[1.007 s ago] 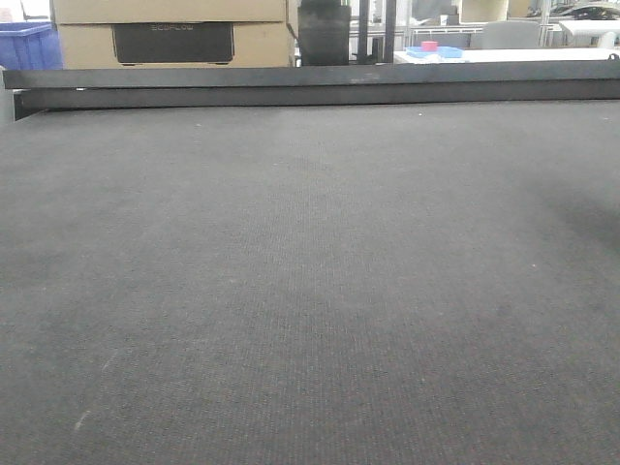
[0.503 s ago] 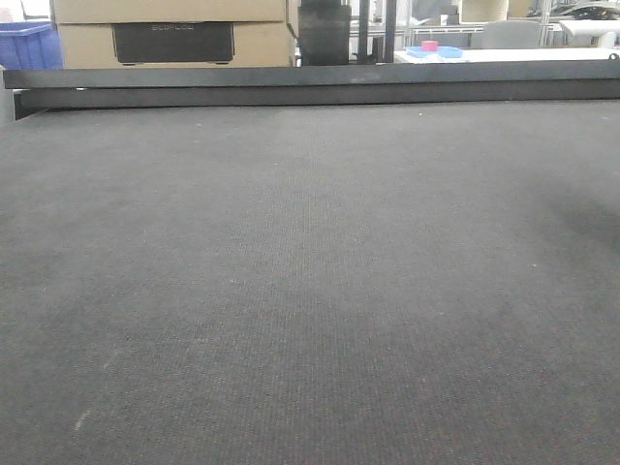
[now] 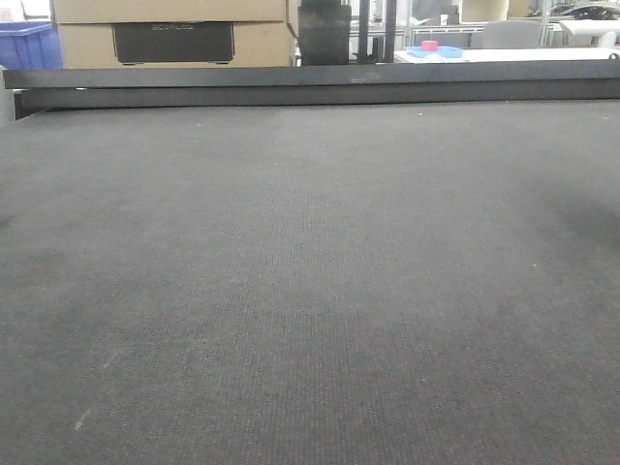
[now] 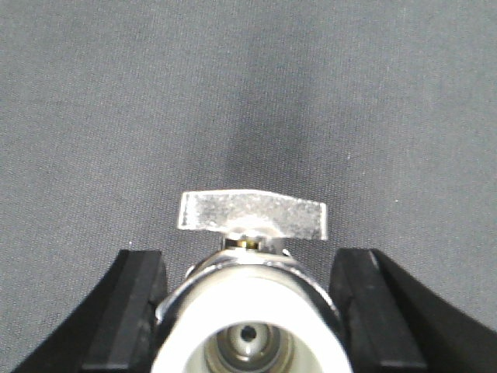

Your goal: Place valve from conveyor to right shelf box

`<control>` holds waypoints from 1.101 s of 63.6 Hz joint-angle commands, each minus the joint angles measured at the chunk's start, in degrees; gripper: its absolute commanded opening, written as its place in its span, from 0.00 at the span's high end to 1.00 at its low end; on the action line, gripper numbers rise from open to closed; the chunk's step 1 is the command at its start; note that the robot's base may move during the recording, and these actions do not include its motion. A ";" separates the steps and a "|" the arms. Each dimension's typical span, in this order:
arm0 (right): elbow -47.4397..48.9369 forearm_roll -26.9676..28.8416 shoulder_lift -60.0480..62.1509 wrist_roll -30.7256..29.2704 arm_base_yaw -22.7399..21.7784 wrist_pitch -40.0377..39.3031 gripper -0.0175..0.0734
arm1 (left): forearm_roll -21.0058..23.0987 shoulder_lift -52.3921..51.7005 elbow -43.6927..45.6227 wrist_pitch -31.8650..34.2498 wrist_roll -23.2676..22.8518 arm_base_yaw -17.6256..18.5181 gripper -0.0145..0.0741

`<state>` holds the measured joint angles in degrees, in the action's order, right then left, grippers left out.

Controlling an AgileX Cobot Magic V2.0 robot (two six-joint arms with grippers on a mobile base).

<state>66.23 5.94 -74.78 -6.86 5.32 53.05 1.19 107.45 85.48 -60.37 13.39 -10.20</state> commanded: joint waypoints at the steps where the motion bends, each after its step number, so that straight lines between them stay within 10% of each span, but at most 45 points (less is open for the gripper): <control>1: 0.32 -0.10 1.23 -0.17 -0.24 -2.51 0.98 | 0.61 0.08 0.67 0.40 -0.55 -0.19 0.20; 20: 0.32 -0.10 1.23 -0.17 -0.24 -2.51 0.98 | -0.39 0.08 1.68 -1.34 -1.58 -0.19 0.96; 70: 17.38 0.00 1.66 -0.17 -0.24 13.86 0.98 | -3.77 -25.52 11.92 -9.60 -11.07 9.55 0.96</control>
<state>80.72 6.16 -74.61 -6.74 5.32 67.45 -1.92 85.28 96.45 -70.49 3.68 -1.35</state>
